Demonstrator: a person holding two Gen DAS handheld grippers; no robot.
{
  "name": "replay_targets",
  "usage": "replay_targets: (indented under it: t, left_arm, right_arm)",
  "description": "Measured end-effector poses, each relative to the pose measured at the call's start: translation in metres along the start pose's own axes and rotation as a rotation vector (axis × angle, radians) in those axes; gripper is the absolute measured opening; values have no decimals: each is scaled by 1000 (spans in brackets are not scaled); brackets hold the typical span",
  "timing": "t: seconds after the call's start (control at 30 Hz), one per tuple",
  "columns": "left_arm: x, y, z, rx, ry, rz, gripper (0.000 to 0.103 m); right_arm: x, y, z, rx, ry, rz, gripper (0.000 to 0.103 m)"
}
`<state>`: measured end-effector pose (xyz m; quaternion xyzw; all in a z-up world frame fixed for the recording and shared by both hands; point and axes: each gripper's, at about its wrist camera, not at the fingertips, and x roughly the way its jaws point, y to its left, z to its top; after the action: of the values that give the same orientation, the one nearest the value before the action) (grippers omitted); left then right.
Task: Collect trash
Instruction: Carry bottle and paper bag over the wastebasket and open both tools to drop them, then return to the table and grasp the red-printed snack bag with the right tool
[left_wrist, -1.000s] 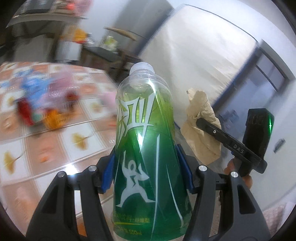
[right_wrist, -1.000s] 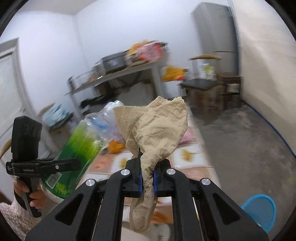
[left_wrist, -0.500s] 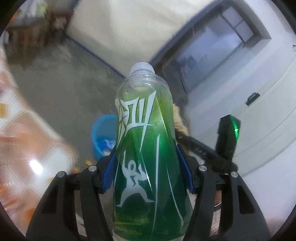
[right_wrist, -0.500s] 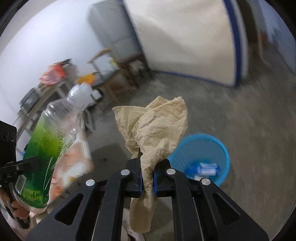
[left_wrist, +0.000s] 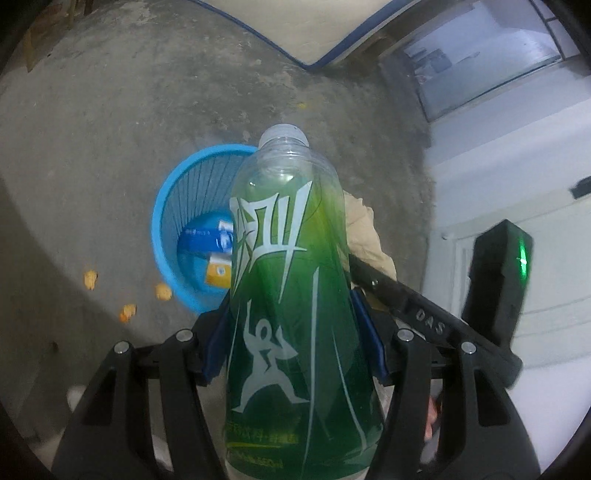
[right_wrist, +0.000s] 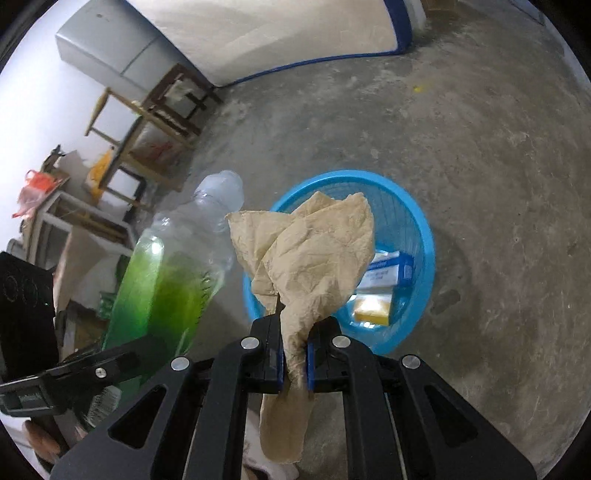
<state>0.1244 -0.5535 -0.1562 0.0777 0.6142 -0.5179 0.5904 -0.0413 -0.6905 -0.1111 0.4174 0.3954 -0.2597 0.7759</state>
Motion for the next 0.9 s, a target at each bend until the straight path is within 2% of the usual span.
replay_targets:
  t: [0.03,0.07,0.1,0.13,0.17,0.2,0.3,0.47,0.67,0.77,0.9]
  left_arm:
    - [14,-2,6,4,4,12,60]
    - [24,-1,9,10,9,29,68]
    - [31,4,14,11,8,59,73]
    - [38,9,16,0,-12,102,77]
    - [37,13,16,-12,-22,110,78]
    - [37,18,14,-29,-25,102,78]
    - [28,30,6,-51,-38,63,78]
    - [-5,36,-7,-46,-106,59,78]
    - [-37,23,-22,14,-147,36,78]
    - [-59,8,-35,47,-182,8,79]
    - [-94,-13,-61,93,-237,-25,81]
  right_arm:
    - [9,-4,6,10,-6,-13,12]
    - [15,-9,10,12,-18,-19,13]
    - [28,-14,16,6,-28,-22,22]
    - [41,-21,19,8,-24,-41,43]
    - [57,-27,20,10,-8,-61,50]
    - [68,-35,20,12,7,-71,52]
    - [83,-48,15,34,36,-111,52]
    - [75,-59,4,68,5,-117,52]
    - [40,-59,-8,85,-89,-125,52]
    - [24,-55,-15,88,-119,-114,42]
    - [-6,-33,-27,34,-161,-76,40]
